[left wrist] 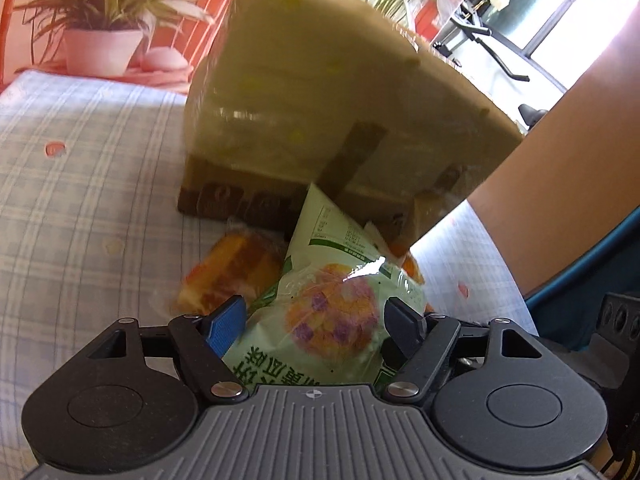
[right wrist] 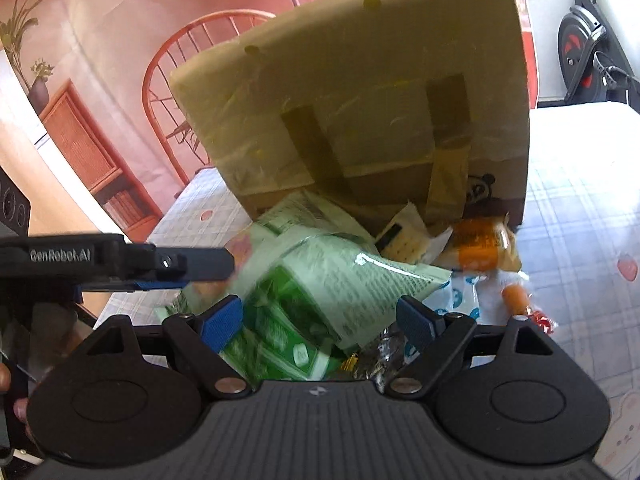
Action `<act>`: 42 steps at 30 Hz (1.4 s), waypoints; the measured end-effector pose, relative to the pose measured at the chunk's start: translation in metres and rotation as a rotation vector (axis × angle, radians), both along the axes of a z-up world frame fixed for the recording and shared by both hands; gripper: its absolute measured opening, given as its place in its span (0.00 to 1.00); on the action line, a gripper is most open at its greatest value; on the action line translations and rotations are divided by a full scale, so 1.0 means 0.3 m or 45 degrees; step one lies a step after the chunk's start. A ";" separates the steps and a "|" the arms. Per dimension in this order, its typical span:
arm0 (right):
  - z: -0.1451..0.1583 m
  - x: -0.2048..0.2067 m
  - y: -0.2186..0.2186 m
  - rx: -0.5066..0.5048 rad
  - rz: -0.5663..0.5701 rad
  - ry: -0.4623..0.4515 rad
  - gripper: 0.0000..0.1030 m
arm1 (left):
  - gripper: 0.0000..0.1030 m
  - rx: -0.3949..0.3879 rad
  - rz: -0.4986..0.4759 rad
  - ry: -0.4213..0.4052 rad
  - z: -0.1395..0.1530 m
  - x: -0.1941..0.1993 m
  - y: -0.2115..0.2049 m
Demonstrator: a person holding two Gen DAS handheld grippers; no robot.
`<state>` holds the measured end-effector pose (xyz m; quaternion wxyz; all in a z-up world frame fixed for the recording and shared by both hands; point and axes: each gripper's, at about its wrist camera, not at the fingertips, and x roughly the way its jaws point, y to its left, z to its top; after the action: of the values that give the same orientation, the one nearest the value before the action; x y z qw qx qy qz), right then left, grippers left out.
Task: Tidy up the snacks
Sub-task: 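Lower both grippers onto the white-green bag in front of the box, then grasp the fruit-print white bag with left gripper while right gripper grasps green bag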
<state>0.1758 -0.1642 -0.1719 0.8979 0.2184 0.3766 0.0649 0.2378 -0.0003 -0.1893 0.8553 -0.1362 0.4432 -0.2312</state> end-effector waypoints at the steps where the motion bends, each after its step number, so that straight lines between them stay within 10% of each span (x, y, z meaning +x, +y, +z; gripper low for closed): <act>1: -0.005 0.001 0.001 0.007 0.002 0.005 0.84 | 0.74 -0.005 0.005 0.010 -0.006 -0.004 0.001; 16: -0.046 -0.005 0.010 0.083 0.024 0.041 0.80 | 0.66 -0.015 0.020 0.050 -0.039 -0.030 0.000; 24: -0.023 -0.025 0.024 0.091 0.072 -0.028 0.54 | 0.44 -0.012 -0.038 -0.018 0.000 -0.052 -0.014; 42: -0.086 -0.018 -0.017 0.178 0.017 0.020 0.75 | 0.73 -0.074 0.005 0.064 -0.081 -0.011 0.021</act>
<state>0.1704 -0.1693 -0.1978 0.8771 0.2786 0.3794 0.0952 0.2345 0.0060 -0.2137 0.8400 -0.1676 0.4573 -0.2391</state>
